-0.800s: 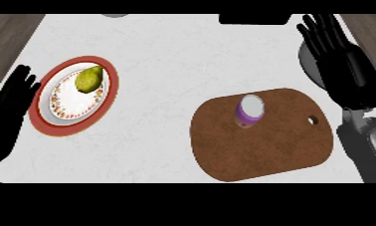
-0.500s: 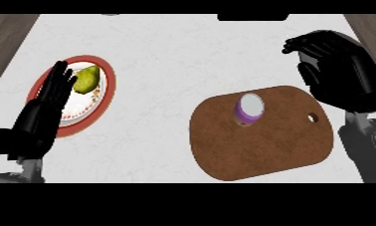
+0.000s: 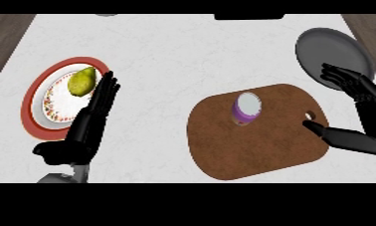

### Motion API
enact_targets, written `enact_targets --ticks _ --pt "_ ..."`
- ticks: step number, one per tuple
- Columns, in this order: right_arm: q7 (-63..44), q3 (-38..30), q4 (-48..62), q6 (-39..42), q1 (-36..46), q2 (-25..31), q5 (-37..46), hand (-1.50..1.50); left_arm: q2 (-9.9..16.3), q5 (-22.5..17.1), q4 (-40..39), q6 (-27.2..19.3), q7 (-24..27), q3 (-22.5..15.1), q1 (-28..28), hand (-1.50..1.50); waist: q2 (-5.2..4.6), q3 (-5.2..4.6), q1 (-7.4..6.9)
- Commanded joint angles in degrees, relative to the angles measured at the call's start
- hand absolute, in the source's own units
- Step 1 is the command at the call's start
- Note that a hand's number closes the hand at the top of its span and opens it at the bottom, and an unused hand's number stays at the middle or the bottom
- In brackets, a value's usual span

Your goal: Pick the can from the cutting board and place it in the pan

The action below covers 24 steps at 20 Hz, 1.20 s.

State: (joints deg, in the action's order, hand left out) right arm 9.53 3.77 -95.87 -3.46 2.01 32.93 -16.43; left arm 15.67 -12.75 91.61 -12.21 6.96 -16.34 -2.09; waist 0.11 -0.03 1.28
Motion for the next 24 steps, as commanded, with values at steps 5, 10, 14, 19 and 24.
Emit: enact_targets --ticks 5,10,14,19,24 --pt "-7.4 -0.1 -6.6 4.0 -1.1 7.4 7.5 -1.5 -2.6 2.6 0.9 0.1 -0.3 -1.6 0.3 0.0 0.0 -0.01 -1.1" --pt "-19.4 5.9 -5.6 7.4 7.9 9.9 12.3 -1.5 -5.2 4.0 -4.7 -0.5 1.6 -1.6 -3.0 0.0 -0.18 -0.07 -1.62" --pt "-27.9 11.4 -2.3 12.7 16.4 11.0 15.2 -1.5 -4.3 3.7 -1.7 0.5 -1.3 -1.7 -3.8 0.0 -0.35 -0.07 -3.18" --pt "-34.2 20.0 0.1 18.4 21.9 8.0 21.5 -1.5 -4.8 3.8 -3.7 1.5 1.7 -1.4 -2.0 0.0 -0.33 -0.06 -3.01" --pt "-36.0 24.1 5.1 21.7 24.0 3.8 28.6 -1.5 -5.3 4.6 -2.5 0.4 -0.6 -0.1 -2.5 0.0 -0.21 0.01 -2.08"
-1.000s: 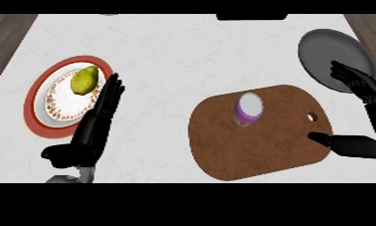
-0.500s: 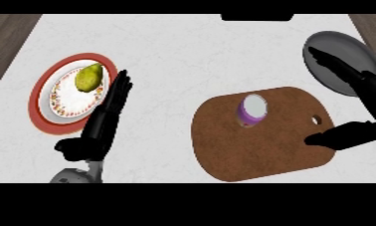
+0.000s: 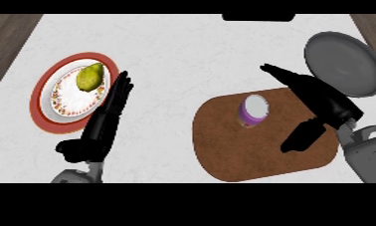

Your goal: Pick the can from the cutting board and place it in the pan

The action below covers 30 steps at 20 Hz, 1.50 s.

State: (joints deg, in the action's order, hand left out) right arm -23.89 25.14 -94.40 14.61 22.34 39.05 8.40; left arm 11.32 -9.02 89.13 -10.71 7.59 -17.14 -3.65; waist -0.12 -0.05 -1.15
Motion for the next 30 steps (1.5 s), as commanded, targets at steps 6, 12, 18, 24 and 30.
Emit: enact_targets --ticks 6,12,18,24,30 --pt "-6.2 0.3 0.1 6.2 -0.9 -8.0 8.5 -1.5 1.2 -0.5 0.3 4.7 2.0 4.2 3.4 0.0 0.17 0.03 1.07" --pt "-0.9 -3.9 9.3 8.5 1.5 -13.6 14.4 -1.5 -1.8 0.8 0.2 4.2 -4.7 5.9 -2.2 0.0 0.1 0.05 0.95" --pt "-2.4 -6.0 6.1 8.2 -2.9 -20.1 19.3 -1.5 -5.3 4.8 -1.5 3.9 0.2 5.3 0.5 0.0 0.14 0.05 1.09" --pt "0.7 -9.9 13.4 9.6 1.2 -22.9 22.4 -1.5 -3.9 3.9 -1.8 7.8 0.2 8.5 0.2 0.0 0.11 0.04 1.02" --pt "5.6 -9.1 25.3 6.4 2.3 -26.4 28.4 -1.5 -4.5 4.0 -0.3 9.1 -0.7 8.8 0.5 0.0 0.07 0.05 0.86"
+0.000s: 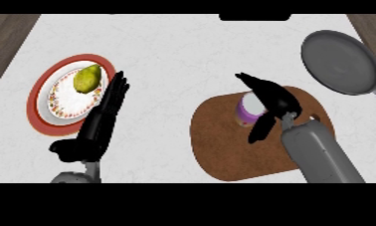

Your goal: Pick the can from the cutting board and place it in the pan

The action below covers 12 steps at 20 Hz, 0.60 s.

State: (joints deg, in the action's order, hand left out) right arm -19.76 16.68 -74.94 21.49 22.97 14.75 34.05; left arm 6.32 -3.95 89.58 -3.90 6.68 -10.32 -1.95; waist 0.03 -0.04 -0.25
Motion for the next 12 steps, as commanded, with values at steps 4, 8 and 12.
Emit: enact_targets --ticks 4,8,12 --pt "5.4 5.0 4.7 1.4 1.9 -1.7 6.0 1.5 -1.9 1.4 -7.1 -0.5 3.0 2.0 -4.4 0.0 -0.17 0.03 0.11" --pt "9.1 4.1 7.8 -1.7 0.9 -1.1 10.1 1.5 0.1 0.0 -1.2 1.4 -2.9 3.1 -4.1 0.0 -0.06 0.05 0.03" --pt "15.9 0.9 13.7 -4.6 2.8 0.1 11.6 1.5 -2.3 1.9 0.7 0.4 -2.0 0.3 -0.5 0.0 -0.08 0.06 -0.19"
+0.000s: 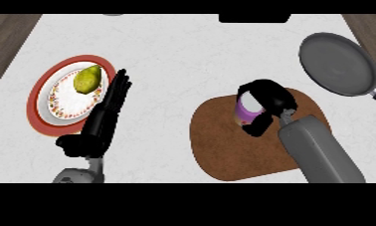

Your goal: Pick the can from the cutting board and place it in the pan

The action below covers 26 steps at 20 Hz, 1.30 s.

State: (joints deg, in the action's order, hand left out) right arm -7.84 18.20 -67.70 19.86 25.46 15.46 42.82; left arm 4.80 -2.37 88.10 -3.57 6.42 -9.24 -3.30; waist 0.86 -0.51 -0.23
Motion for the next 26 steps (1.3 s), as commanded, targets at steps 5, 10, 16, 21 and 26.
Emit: enact_targets --ticks 5,10,16,21,26 --pt "2.3 -1.4 2.2 -9.8 -1.5 -3.1 6.8 1.5 1.4 -0.9 0.7 2.5 -1.0 2.4 0.3 0.0 -0.89 0.52 -0.01" --pt "0.7 -4.5 -10.8 -12.3 -5.2 1.2 7.4 1.5 -0.4 0.5 4.0 0.4 -0.4 0.6 4.3 0.0 -0.62 0.51 0.46" --pt "6.7 -6.1 -24.7 -15.6 -19.2 7.9 8.0 1.5 0.0 0.0 2.7 1.6 -1.6 1.9 0.9 0.0 -0.66 0.51 1.05" --pt "4.6 -11.9 -37.0 -18.3 -21.1 6.9 4.3 1.5 0.4 -0.9 2.9 2.5 -1.4 2.5 2.3 0.0 -0.54 0.49 1.23" --pt "1.4 -18.2 -37.8 -17.7 -19.7 3.5 -1.5 1.5 -2.6 2.9 2.4 0.4 0.5 -1.3 3.6 0.0 -0.79 0.51 0.39"
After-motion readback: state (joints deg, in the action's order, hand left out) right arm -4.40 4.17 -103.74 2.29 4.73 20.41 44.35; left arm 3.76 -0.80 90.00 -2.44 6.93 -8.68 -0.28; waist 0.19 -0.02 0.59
